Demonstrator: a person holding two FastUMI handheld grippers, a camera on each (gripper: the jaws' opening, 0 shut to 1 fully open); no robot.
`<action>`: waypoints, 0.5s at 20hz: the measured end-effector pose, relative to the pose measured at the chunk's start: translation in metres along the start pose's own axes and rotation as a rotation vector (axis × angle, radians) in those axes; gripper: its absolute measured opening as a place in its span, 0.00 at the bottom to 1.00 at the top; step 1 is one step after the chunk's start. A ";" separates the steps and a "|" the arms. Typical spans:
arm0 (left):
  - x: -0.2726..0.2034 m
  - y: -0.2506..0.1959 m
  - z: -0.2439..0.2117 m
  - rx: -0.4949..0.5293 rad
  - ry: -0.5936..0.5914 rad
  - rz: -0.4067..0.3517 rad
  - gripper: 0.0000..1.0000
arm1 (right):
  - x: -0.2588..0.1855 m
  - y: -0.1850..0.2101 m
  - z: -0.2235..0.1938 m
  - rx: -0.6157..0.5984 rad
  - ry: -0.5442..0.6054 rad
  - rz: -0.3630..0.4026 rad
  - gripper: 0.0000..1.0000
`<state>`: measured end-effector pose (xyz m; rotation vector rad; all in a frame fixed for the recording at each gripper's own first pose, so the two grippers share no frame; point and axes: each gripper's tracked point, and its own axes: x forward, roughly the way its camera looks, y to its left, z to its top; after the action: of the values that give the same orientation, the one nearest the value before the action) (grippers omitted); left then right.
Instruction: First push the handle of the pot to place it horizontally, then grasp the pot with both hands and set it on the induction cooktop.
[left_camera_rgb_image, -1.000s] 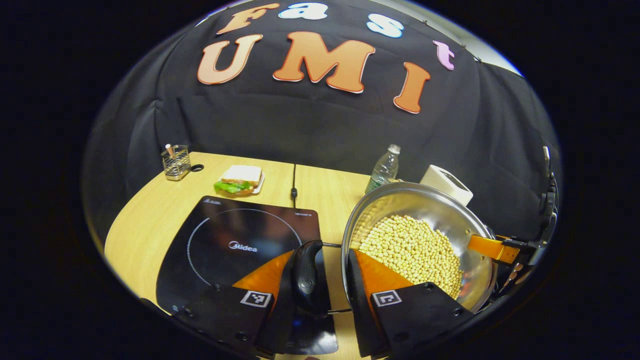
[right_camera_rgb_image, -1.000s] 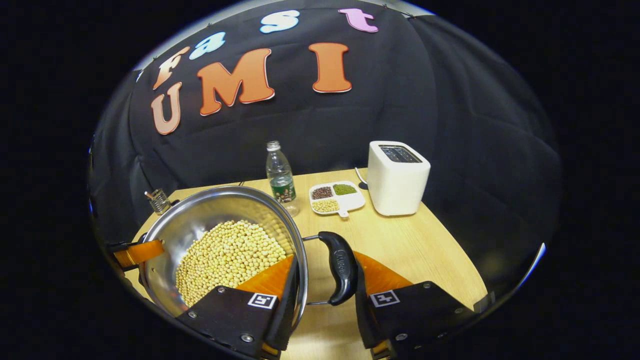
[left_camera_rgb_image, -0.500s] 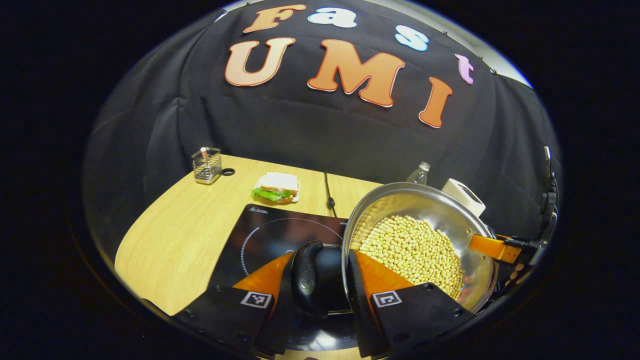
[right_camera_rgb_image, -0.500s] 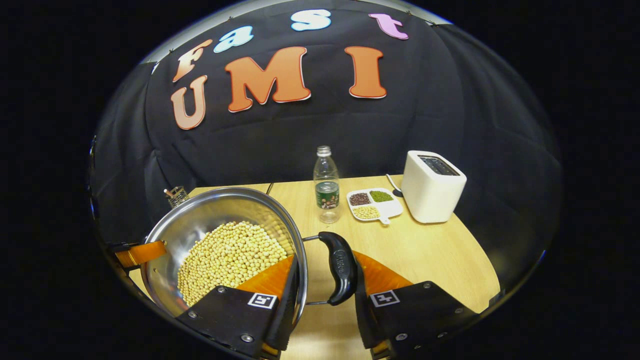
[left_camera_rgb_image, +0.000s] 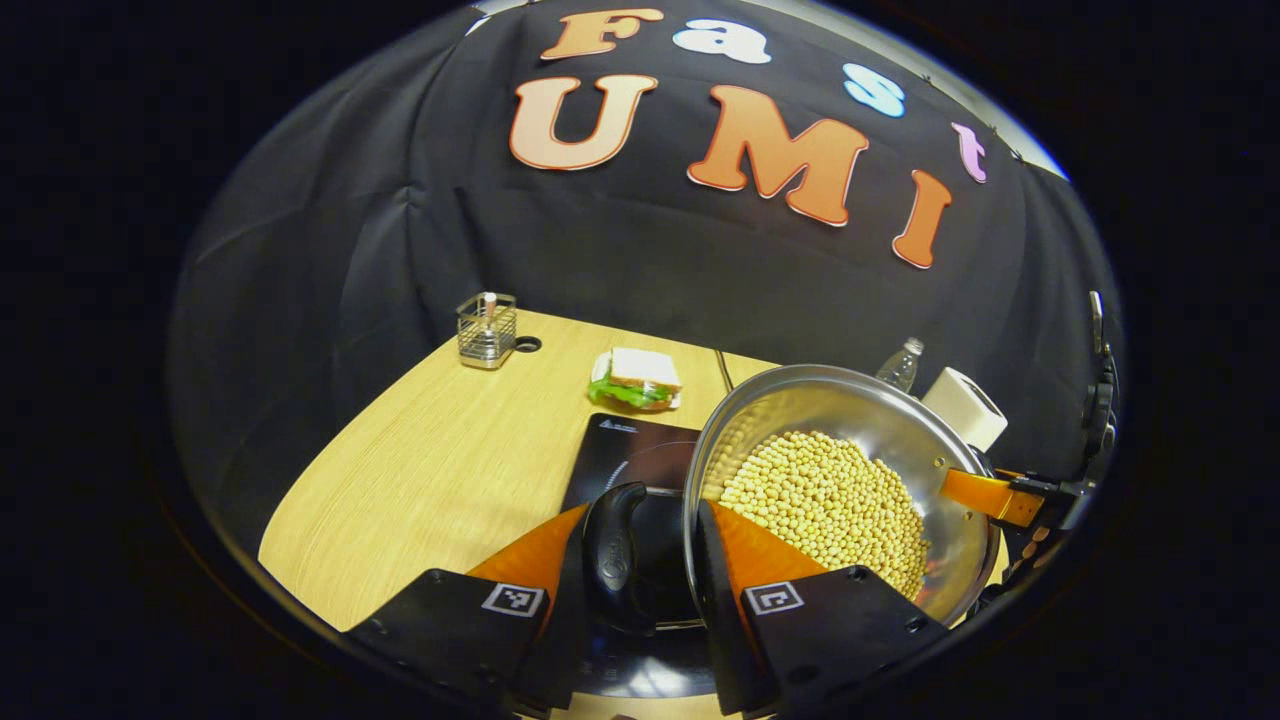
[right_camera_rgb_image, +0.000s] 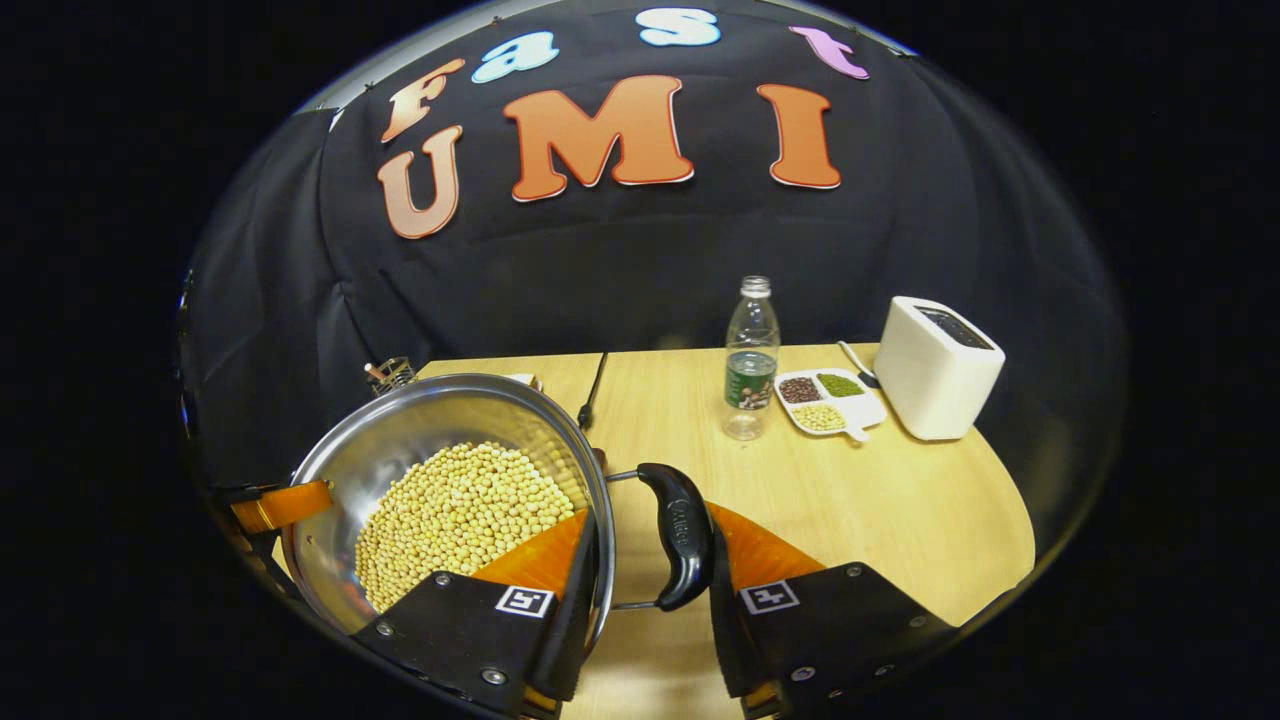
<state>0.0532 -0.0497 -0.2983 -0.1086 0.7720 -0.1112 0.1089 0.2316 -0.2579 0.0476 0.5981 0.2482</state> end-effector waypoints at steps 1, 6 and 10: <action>0.002 0.008 0.001 -0.008 0.002 0.006 0.56 | 0.006 0.008 -0.001 -0.002 0.004 0.006 0.53; 0.019 0.038 -0.005 -0.018 0.027 0.026 0.59 | 0.028 0.031 -0.012 -0.006 0.039 0.020 0.53; 0.040 0.052 -0.014 -0.015 0.052 0.034 0.59 | 0.043 0.038 -0.022 -0.008 0.068 0.021 0.54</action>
<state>0.0745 -0.0047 -0.3431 -0.1072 0.8262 -0.0758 0.1224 0.2785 -0.2958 0.0383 0.6647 0.2738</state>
